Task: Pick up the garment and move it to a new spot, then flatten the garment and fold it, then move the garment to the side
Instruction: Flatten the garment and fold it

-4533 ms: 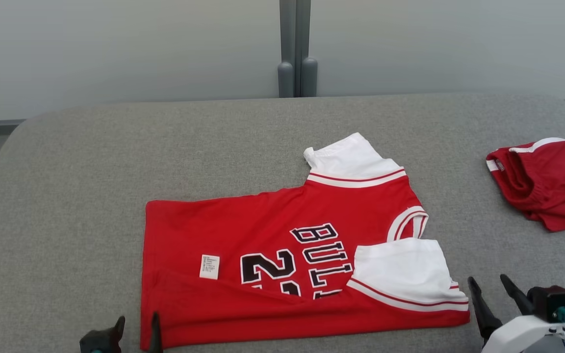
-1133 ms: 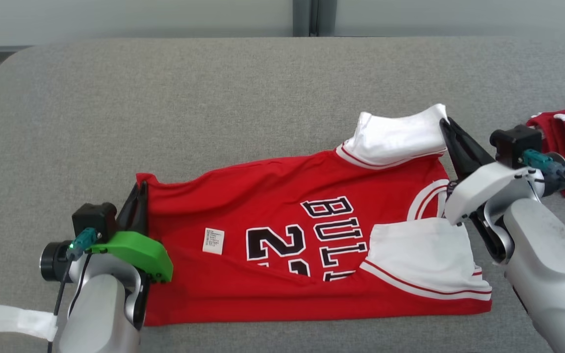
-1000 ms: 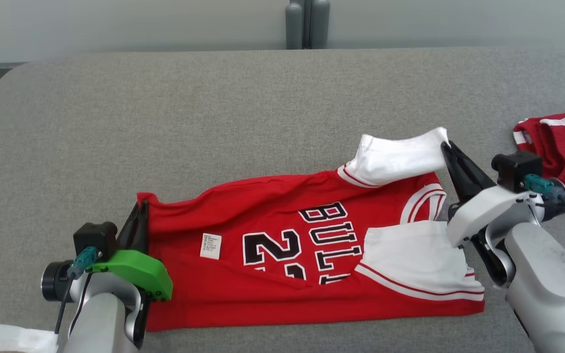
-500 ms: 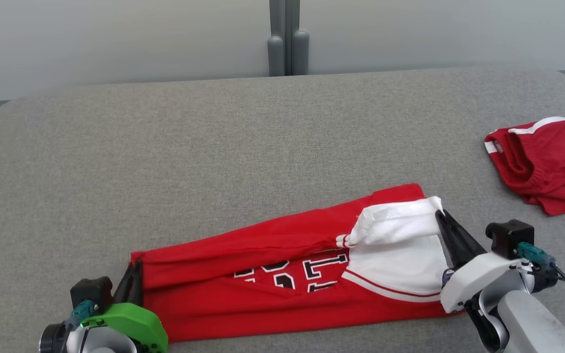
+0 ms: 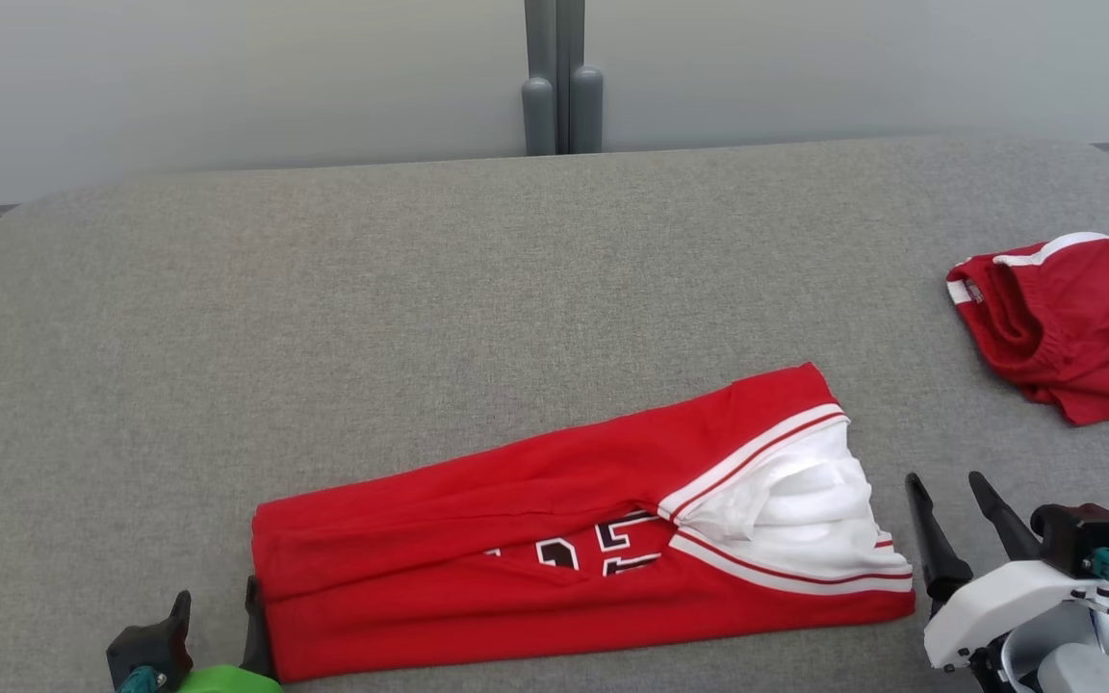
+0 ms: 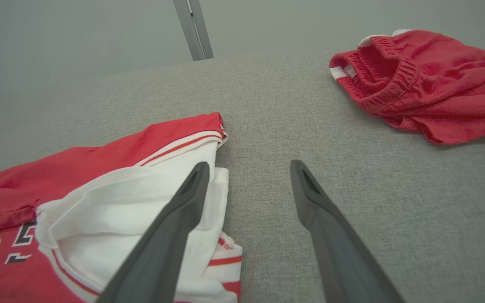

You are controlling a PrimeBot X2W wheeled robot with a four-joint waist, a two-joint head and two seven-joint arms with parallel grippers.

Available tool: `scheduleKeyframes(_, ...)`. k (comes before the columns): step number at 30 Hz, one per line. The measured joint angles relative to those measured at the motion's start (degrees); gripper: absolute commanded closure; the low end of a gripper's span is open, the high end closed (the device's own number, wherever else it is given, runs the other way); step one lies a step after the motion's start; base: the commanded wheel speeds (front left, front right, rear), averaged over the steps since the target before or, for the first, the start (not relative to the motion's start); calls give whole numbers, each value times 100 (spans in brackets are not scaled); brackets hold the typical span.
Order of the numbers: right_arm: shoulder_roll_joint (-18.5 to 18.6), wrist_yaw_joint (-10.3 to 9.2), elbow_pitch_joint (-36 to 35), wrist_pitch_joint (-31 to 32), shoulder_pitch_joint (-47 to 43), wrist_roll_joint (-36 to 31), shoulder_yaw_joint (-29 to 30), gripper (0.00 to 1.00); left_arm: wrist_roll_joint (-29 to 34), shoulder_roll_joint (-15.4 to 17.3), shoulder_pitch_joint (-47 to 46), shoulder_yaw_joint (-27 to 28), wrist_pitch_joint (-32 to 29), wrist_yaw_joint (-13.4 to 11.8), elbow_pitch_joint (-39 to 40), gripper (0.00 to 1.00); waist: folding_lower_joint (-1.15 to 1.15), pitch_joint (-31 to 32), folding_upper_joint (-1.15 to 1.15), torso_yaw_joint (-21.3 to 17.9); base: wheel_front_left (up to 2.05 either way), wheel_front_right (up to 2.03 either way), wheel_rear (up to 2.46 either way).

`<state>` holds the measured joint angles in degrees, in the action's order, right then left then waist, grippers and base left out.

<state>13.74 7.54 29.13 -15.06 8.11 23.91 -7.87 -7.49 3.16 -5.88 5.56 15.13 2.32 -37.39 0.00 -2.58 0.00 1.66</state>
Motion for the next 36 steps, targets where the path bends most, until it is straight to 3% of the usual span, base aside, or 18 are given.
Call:
scheduleKeyframes(5, -33, -2, -70, 1, -145, -193, 179, 0, 25, -19, 272, 63, 0, -56, 185, 0, 0, 121, 0, 30, 0, 0, 0)
scheduleKeyframes(21, -259, -2, 627, 1, 580, -252, -946, 0, -181, -30, 321, -360, 0, -115, 347, 0, 0, 207, 0, 297, 0, 0, 0)
scheduleKeyframes(25, -105, -2, 875, 51, 885, -244, -1210, 0, -200, -30, 319, -399, 0, -115, 333, 0, 0, 140, 0, 346, 0, 0, 0)
scheduleKeyframes(29, 158, -2, 846, 516, 1185, 144, -1690, 0, -250, -31, 314, -441, 0, -115, 294, 0, 0, 95, 0, 379, 0, 0, 0)
scheduleKeyframes(35, 1167, -2, 146, 1766, 1819, 896, -2635, 0, -256, -30, 305, -499, -1, -108, 230, 0, 0, 94, 0, 361, 0, 0, 0)
scheduleKeyframes(36, 1167, -2, 146, 1766, 1819, 896, -2635, 0, -256, -30, 305, -499, -1, -108, 230, 0, 0, 94, 0, 361, 0, 0, 0)
